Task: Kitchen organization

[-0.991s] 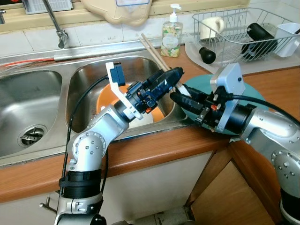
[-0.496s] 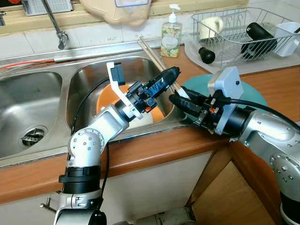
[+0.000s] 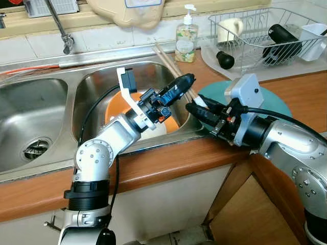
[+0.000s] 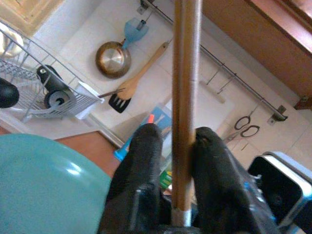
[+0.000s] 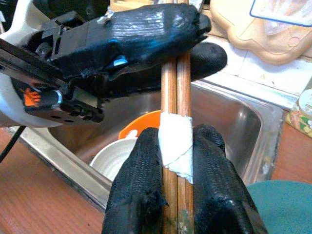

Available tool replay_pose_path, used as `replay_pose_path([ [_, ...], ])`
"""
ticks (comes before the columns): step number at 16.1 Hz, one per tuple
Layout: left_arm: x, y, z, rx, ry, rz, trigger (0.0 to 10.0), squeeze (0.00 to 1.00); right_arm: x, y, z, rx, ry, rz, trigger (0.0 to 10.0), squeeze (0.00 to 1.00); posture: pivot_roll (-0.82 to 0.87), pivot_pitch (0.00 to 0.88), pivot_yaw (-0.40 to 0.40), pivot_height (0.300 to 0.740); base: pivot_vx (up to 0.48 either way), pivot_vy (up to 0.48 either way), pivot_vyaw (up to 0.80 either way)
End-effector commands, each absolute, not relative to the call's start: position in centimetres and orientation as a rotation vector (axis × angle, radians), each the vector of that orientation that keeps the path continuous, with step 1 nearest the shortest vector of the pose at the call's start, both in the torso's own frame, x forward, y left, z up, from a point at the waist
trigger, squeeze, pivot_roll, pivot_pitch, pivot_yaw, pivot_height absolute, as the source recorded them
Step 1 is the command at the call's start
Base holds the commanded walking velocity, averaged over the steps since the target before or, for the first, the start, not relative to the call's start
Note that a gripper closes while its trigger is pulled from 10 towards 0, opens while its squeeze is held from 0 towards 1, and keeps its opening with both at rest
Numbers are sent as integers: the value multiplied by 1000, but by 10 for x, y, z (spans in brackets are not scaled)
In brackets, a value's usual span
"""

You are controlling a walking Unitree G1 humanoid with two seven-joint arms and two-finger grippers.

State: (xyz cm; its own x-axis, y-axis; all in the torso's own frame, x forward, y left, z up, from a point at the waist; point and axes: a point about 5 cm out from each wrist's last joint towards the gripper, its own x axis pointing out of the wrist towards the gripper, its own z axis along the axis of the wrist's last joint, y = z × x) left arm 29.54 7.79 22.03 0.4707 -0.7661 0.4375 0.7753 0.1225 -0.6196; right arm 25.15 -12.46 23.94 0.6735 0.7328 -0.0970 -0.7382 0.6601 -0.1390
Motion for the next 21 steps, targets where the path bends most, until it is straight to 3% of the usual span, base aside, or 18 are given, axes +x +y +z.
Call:
replay_pose_path([
  [1, 297, 81, 221, -916, 0, -1117, 0, 0, 252, -125, 244, -190, 7, 825, 0, 0, -196, 0, 110, 740, 0, 0, 0],
  [8, 297, 79, 221, -947, 25, -1130, 0, 0, 253, -125, 242, -213, 11, 818, 39, 0, -194, 0, 115, 740, 0, 0, 0],
  [9, 298, 79, 220, -943, 33, -1120, 0, 0, 253, -125, 242, -219, 18, 820, 2157, 0, -196, 0, 116, 740, 0, 0, 0],
  [10, 301, 79, 217, -930, 53, -1086, 0, 0, 252, -125, 241, -227, 23, 822, 9255, 0, -197, 0, 117, 740, 0, 0, 0],
  [11, 303, 79, 215, -926, 64, -1067, 0, 0, 252, -125, 241, -229, 25, 822, 10000, 0, -198, 0, 118, 740, 0, 0, 0],
  [12, 305, 79, 213, -924, 74, -1047, 0, 0, 252, -125, 240, -230, 25, 821, 10000, 0, -198, 0, 118, 740, 0, 0, 0],
  [13, 310, 82, 211, -929, 84, -996, 0, 0, 254, -126, 241, -207, 29, 812, 10000, 1000, -199, 0, 118, 740, 0, 0, 0],
  [15, 317, 90, 213, -927, 71, -932, 0, 0, 256, -127, 242, -226, 21, 797, 10000, 1000, -201, 0, 117, 740, 0, 0, 0],
  [16, 322, 96, 215, -926, 56, -890, 0, 0, 256, -128, 243, -238, 18, 790, 10000, 0, -202, 0, 115, 740, 0, 0, 0],
  [20, 344, 137, 215, -936, 2, -648, 0, 0, 256, -130, 242, -254, 17, 790, 10000, 0, -202, 0, 112, 740, 0, 0, 0],
  [21, 353, 159, 210, -925, -6, -501, 0, 0, 256, -130, 242, -257, 18, 790, 10000, 0, -202, 0, 111, 740, 0, 0, 0],
])
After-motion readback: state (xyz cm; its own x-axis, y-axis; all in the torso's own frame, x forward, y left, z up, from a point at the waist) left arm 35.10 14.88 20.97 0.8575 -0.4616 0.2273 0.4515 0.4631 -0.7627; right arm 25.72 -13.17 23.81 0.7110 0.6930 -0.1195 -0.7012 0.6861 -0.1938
